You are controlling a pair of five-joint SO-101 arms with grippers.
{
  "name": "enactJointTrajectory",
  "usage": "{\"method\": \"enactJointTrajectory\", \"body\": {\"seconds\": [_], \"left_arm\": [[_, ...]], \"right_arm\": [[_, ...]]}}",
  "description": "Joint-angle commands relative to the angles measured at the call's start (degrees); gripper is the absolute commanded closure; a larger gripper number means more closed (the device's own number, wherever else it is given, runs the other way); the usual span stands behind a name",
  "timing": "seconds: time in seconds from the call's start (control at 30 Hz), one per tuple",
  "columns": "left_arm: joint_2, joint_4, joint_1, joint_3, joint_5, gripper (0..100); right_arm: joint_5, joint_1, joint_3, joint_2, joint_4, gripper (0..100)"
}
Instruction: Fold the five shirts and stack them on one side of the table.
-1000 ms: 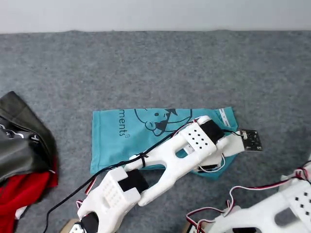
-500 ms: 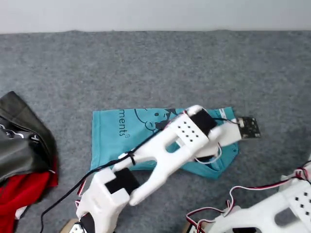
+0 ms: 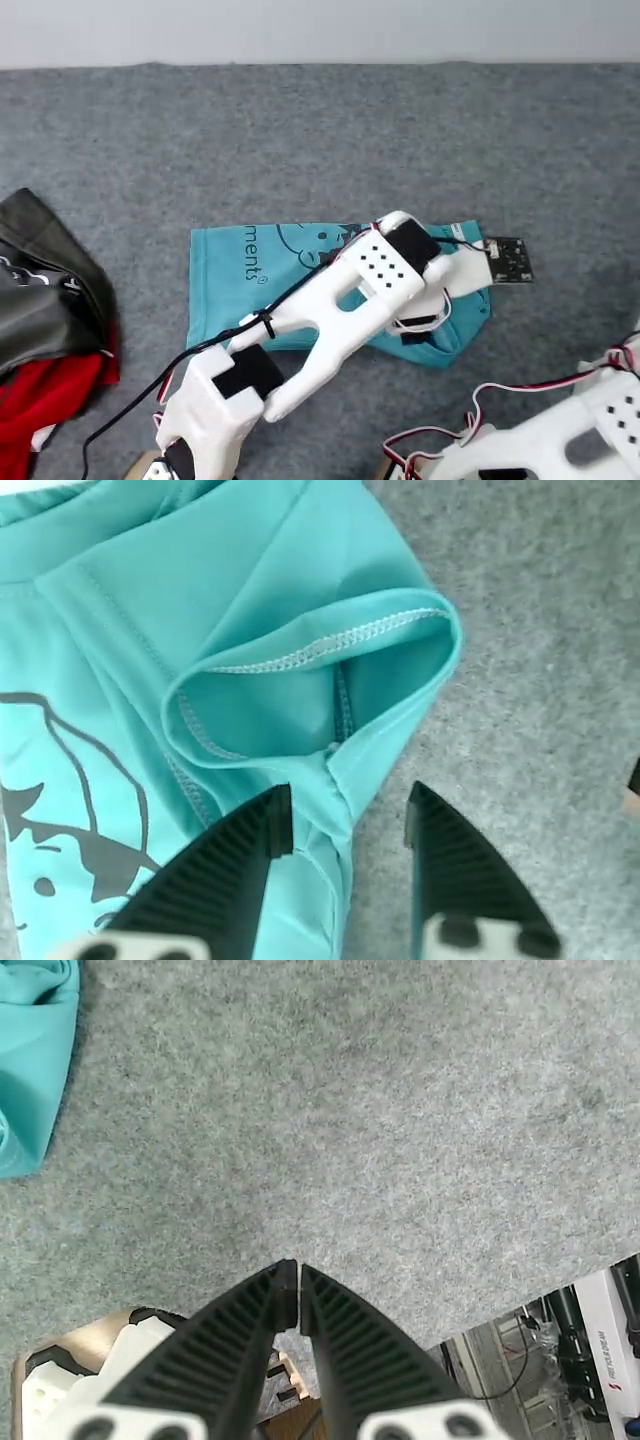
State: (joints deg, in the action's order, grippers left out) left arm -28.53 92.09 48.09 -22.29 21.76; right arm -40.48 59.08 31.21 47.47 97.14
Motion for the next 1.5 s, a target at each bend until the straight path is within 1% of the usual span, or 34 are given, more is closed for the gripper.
{"method": "enactJointTrajectory", "body": {"seconds": [0.0, 0.07, 0.17, 0.27, 0.33, 0.73, 0.87, 0.93, 1.03, 1.1, 1.27, 1.33, 1.4, 1.43, 1.47], "left_arm": [[-1.8, -1.1, 0.4, -0.5, 0.6, 80], [-4.1, -1.4, 0.3, -0.5, 0.6, 80], [-6.4, -3.7, -0.2, -0.5, 0.5, 83], [-7.6, -5.6, -0.8, -0.5, 0.5, 91], [-7.4, -5.5, -0.8, -0.5, 0.5, 98], [0.6, -2.3, -1.5, -0.2, 0.5, 99], [-0.4, -1.7, -1.1, -0.1, 0.4, 98], [-2.1, -1.7, -0.6, -0.1, 0.4, 94], [-5.2, -1.8, -0.5, -0.3, 0.2, 85], [-6.9, -1.9, -0.9, -0.5, 0.3, 83], [-10.2, -3.3, -0.9, -0.5, 0.3, 86], [-10.7, -4.3, -0.7, -0.5, 0.3, 90], [-10.9, -4.7, -0.7, -0.5, 0.3, 97], [-10.9, -4.8, -0.6, -0.5, 0.4, 99], [-10.8, -4.6, -0.6, -0.5, 0.4, 98]], "right_arm": [[-0.6, 1.9, -0.4, 1.0, 0.1, 99.0], [-1.1, 2.9, -0.4, 1.0, 0.1, 99.0], [-4.9, 4.9, -0.4, 1.0, 0.0, 99.0], [-7.1, 6.8, -0.4, 1.0, -0.2, 99.0], [-8.4, 8.0, -0.4, 1.0, -0.5, 99.0], [-8.6, 8.5, -0.5, 1.0, -0.4, 99.0], [-8.6, 8.7, -0.5, 1.0, -0.3, 99.0], [-8.6, 8.7, -0.5, 1.0, -0.1, 99.0], [-8.6, 8.7, -0.5, 1.0, 0.0, 99.0], [-8.6, 8.7, -0.5, 1.0, 0.0, 99.0], [-8.6, 8.7, -0.5, 1.0, 0.0, 99.0], [-8.6, 8.7, -0.5, 1.0, 0.0, 99.0], [-8.6, 8.7, -0.5, 1.0, 0.0, 99.0], [-8.6, 8.7, -0.5, 1.0, 0.0, 99.0], [-8.6, 8.7, -0.5, 1.0, 0.0, 99.0]]}}
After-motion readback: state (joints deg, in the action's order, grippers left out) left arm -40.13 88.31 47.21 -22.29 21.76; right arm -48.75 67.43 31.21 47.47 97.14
